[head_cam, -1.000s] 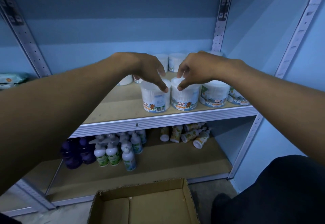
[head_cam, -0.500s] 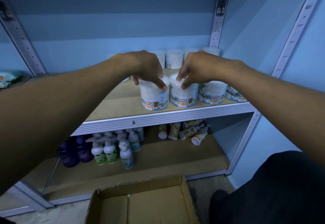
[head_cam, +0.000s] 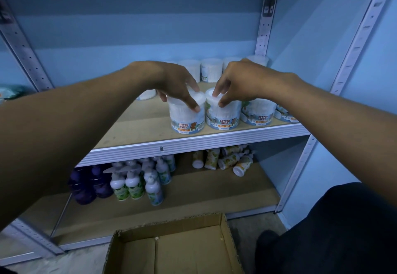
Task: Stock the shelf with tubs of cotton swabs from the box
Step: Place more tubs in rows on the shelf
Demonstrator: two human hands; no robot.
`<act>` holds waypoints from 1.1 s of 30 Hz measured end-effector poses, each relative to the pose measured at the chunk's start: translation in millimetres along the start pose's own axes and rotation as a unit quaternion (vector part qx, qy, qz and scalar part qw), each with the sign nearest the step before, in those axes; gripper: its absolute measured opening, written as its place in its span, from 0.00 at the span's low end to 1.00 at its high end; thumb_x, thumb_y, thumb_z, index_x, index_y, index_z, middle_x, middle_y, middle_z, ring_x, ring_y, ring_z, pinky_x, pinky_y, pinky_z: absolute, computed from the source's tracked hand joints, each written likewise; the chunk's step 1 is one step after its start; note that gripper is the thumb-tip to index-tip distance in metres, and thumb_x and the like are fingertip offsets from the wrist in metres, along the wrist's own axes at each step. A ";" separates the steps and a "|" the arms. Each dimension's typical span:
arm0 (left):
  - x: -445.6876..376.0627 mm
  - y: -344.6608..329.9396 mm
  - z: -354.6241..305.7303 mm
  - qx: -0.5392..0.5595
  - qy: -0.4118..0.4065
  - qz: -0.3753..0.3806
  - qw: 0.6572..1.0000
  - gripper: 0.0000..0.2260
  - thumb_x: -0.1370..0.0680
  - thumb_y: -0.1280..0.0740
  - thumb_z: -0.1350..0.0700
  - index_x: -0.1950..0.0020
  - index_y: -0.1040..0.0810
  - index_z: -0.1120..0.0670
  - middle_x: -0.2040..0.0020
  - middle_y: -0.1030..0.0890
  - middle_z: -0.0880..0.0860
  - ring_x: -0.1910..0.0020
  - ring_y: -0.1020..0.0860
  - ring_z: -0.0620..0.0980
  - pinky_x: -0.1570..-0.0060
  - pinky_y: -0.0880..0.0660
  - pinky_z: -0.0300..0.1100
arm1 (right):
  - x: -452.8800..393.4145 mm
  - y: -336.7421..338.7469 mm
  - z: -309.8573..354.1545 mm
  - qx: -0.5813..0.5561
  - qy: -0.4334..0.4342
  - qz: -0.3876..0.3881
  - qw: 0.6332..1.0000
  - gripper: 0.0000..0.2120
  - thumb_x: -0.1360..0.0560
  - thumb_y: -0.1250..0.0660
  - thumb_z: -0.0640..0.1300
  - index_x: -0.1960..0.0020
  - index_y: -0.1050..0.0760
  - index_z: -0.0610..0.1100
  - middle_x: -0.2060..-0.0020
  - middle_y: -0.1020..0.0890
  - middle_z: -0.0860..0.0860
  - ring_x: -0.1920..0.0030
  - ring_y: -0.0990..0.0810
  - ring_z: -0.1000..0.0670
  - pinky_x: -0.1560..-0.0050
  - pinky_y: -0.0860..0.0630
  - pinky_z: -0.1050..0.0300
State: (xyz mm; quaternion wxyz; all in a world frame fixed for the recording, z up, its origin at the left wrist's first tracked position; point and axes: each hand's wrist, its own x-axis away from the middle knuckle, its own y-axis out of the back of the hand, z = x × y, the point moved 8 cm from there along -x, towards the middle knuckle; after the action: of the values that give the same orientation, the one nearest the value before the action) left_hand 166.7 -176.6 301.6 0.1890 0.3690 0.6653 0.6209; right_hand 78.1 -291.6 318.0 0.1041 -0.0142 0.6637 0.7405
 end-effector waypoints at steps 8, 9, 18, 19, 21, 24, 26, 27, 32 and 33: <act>-0.8 2.3 -0.6 -0.028 0.003 -0.023 0.999 0.37 0.40 0.27 0.28 0.34 0.26 0.39 0.33 0.26 0.47 0.49 0.18 0.54 0.50 0.19 0.46 | 0.4 0.3 0.0 0.008 0.001 -0.004 1.000 0.16 0.32 0.20 0.53 0.46 0.14 0.56 0.57 0.22 0.58 0.47 0.27 0.52 0.40 0.24 0.51; 1.6 3.2 -1.5 -0.038 -0.002 -0.027 0.999 0.36 0.38 0.27 0.29 0.33 0.26 0.40 0.33 0.27 0.46 0.45 0.20 0.54 0.47 0.20 0.47 | 0.6 0.0 0.0 0.007 0.000 -0.004 1.000 0.15 0.33 0.20 0.53 0.46 0.14 0.56 0.57 0.21 0.58 0.47 0.27 0.52 0.40 0.24 0.50; 5.1 5.2 -5.4 -0.023 -0.034 -0.032 0.999 0.28 0.33 0.23 0.39 0.35 0.22 0.43 0.38 0.22 0.45 0.52 0.18 0.53 0.56 0.19 0.43 | 3.1 0.6 1.1 0.007 0.006 -0.011 1.000 0.15 0.32 0.20 0.53 0.46 0.14 0.55 0.58 0.23 0.58 0.43 0.25 0.50 0.40 0.24 0.50; 5.0 5.1 -4.9 -0.026 -0.033 -0.035 0.999 0.28 0.34 0.24 0.38 0.35 0.22 0.43 0.39 0.22 0.45 0.54 0.18 0.52 0.56 0.19 0.42 | 3.0 0.5 1.0 0.007 0.005 -0.011 1.000 0.15 0.32 0.20 0.53 0.46 0.14 0.55 0.59 0.23 0.59 0.44 0.26 0.51 0.40 0.24 0.49; 3.9 5.0 -2.8 -0.036 -0.028 -0.044 0.998 0.28 0.35 0.24 0.35 0.37 0.22 0.41 0.40 0.21 0.45 0.57 0.17 0.51 0.54 0.19 0.44 | 2.5 0.3 -0.1 0.002 0.002 -0.014 1.000 0.15 0.32 0.20 0.53 0.47 0.14 0.55 0.60 0.23 0.60 0.46 0.27 0.53 0.40 0.23 0.49; 0.8 4.8 -0.5 -0.050 -0.020 -0.054 0.997 0.29 0.37 0.25 0.32 0.39 0.21 0.41 0.41 0.20 0.46 0.60 0.16 0.51 0.55 0.18 0.45 | 2.8 0.4 -1.5 -0.005 0.000 -0.020 1.000 0.14 0.32 0.20 0.53 0.47 0.14 0.55 0.58 0.22 0.57 0.47 0.28 0.54 0.40 0.23 0.49; -1.1 4.7 -1.0 -0.065 -0.016 -0.056 0.996 0.30 0.37 0.26 0.31 0.38 0.21 0.42 0.41 0.20 0.46 0.63 0.16 0.51 0.54 0.18 0.46 | 3.0 -0.1 -2.0 -0.004 0.000 -0.023 1.000 0.15 0.32 0.20 0.53 0.46 0.14 0.55 0.57 0.22 0.56 0.47 0.28 0.54 0.40 0.23 0.49; -1.3 4.6 -1.5 -0.071 -0.016 -0.055 0.996 0.30 0.36 0.26 0.31 0.38 0.21 0.43 0.41 0.20 0.47 0.64 0.16 0.51 0.53 0.18 0.46 | 3.0 -0.4 -2.4 -0.001 0.000 -0.024 1.000 0.15 0.32 0.20 0.53 0.46 0.14 0.55 0.56 0.21 0.56 0.47 0.28 0.54 0.40 0.23 0.49; 0.4 5.0 -1.3 -0.075 -0.011 -0.054 0.996 0.31 0.38 0.26 0.30 0.39 0.20 0.43 0.43 0.19 0.46 0.67 0.16 0.50 0.52 0.18 0.47 | 2.3 -0.9 -3.7 0.003 -0.007 -0.029 1.000 0.14 0.32 0.20 0.53 0.47 0.14 0.56 0.51 0.19 0.53 0.46 0.29 0.54 0.39 0.24 0.49; 1.0 4.8 -1.4 -0.074 -0.010 -0.053 0.996 0.31 0.38 0.26 0.30 0.39 0.20 0.43 0.44 0.19 0.46 0.67 0.16 0.49 0.51 0.18 0.47 | 2.4 -0.8 -3.7 0.004 -0.008 -0.030 1.000 0.14 0.32 0.21 0.53 0.47 0.14 0.56 0.51 0.18 0.53 0.46 0.30 0.55 0.39 0.24 0.49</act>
State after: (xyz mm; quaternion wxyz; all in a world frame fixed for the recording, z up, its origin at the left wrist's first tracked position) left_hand 166.3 -177.1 306.7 0.2552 0.3241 0.6341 0.6540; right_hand 75.4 -294.8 316.4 0.1314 -0.0278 0.6652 0.7345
